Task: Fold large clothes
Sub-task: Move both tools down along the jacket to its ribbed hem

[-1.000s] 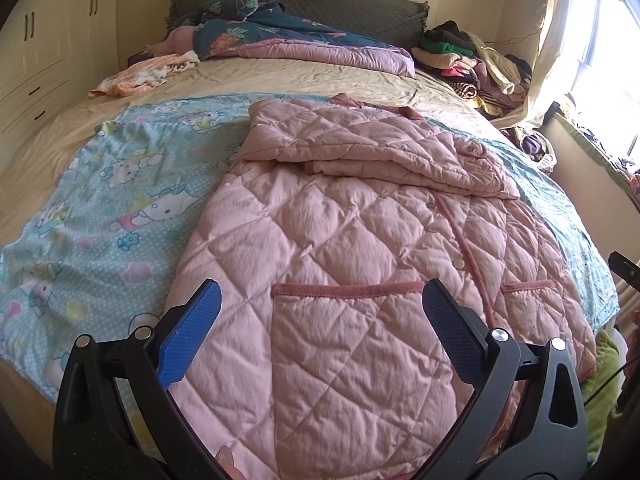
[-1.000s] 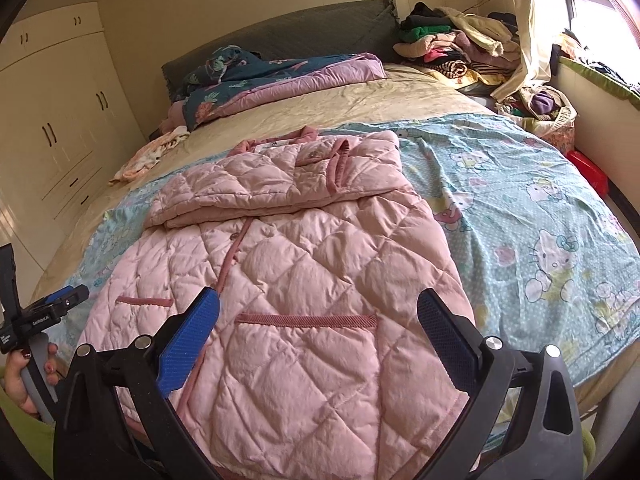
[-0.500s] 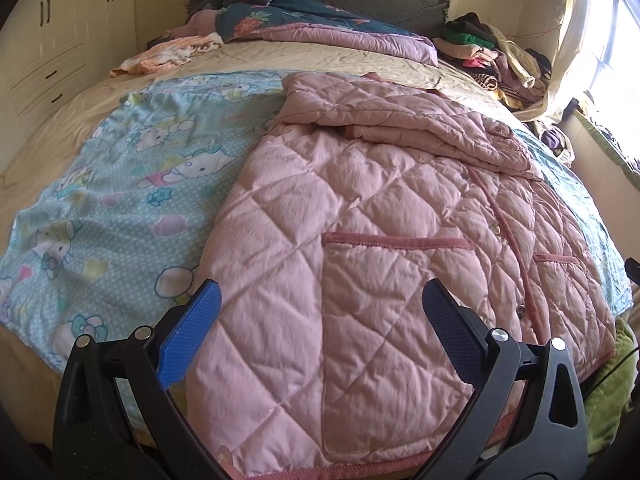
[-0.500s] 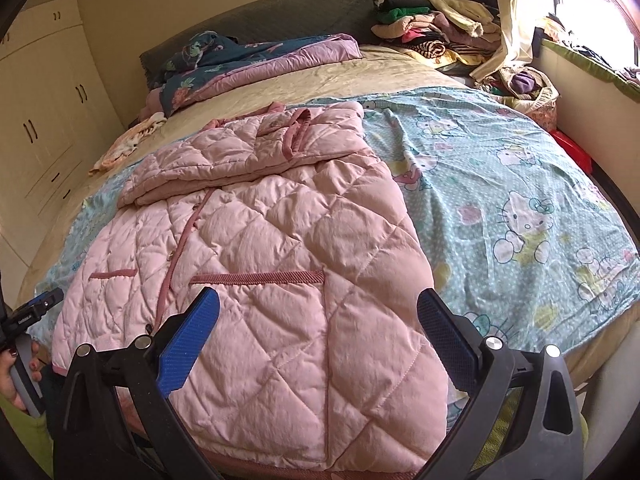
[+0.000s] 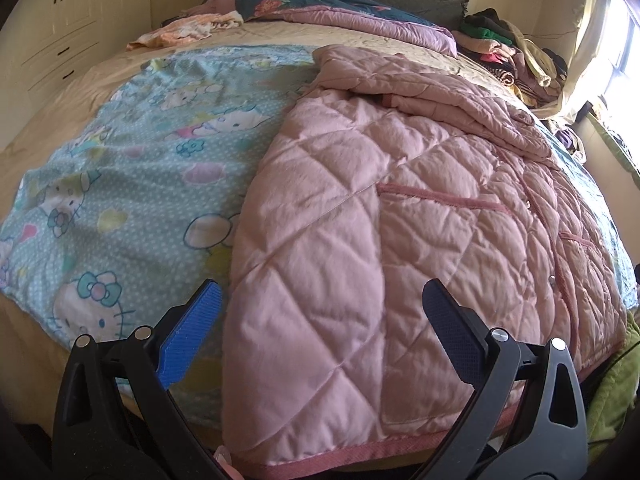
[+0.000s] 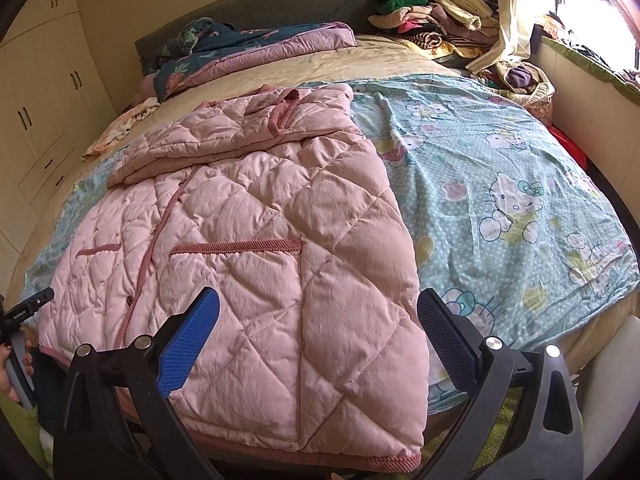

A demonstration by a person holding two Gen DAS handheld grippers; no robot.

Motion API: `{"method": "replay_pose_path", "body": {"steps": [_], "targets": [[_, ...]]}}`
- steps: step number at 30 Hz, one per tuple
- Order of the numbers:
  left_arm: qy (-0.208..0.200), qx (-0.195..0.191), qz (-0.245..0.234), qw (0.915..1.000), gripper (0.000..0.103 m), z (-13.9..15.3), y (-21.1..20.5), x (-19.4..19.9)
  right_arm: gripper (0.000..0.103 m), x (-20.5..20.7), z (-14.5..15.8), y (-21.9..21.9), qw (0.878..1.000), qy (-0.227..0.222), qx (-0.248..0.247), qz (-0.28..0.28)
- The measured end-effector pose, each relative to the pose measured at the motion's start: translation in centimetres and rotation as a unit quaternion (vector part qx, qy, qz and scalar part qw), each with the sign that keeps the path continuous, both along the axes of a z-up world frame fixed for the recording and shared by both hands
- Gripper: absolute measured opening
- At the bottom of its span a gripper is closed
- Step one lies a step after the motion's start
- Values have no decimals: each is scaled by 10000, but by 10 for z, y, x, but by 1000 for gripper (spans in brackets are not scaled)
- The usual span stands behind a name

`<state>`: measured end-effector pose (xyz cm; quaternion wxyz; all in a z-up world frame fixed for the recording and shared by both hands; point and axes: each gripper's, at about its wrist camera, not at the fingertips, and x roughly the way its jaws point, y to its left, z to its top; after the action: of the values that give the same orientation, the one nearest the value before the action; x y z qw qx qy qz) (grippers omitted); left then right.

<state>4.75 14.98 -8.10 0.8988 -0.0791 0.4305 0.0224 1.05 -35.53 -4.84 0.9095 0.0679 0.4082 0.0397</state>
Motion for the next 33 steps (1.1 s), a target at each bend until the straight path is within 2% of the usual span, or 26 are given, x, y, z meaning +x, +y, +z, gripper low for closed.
{"method": "replay_pose_path", "body": {"steps": [3, 6, 7, 11, 17, 24, 25, 27, 32, 33], "targets": [[43, -56, 77, 9999, 93, -5, 11, -8, 99, -2, -3, -2, 10000, 73, -4, -1], [108, -186, 87, 9997, 75, -10, 21, -15, 99, -4, -6, -2, 9999, 134, -42, 2], [131, -246, 73, 9996, 73, -11, 23, -17, 99, -5, -7, -3, 9999, 159, -43, 3], [272, -529, -60, 9982, 70, -20, 27, -21, 99, -9, -13, -4, 9996, 282, -76, 19], [387, -551, -221, 9975, 70, -33, 13, -25, 99, -15, -30, -11, 9975, 685, -136, -80], [406, -484, -243, 9977, 76, -38, 11, -22, 99, -17, -58, -20, 9920, 1251, 69, -145], [397, -521, -271, 9975, 80, -38, 11, -22, 99, -17, -62, -20, 9912, 1316, 110, -124], [412, -453, -291, 9977, 82, -40, 7, -20, 99, -17, -69, -20, 9890, 1458, 217, -99], [398, -425, -313, 9978, 81, -40, 7, -21, 98, -25, -73, -17, 9895, 1434, 156, 56], [386, -444, -342, 9977, 76, -39, 6, -21, 97, -27, -73, -16, 9898, 1409, 173, 111]]}}
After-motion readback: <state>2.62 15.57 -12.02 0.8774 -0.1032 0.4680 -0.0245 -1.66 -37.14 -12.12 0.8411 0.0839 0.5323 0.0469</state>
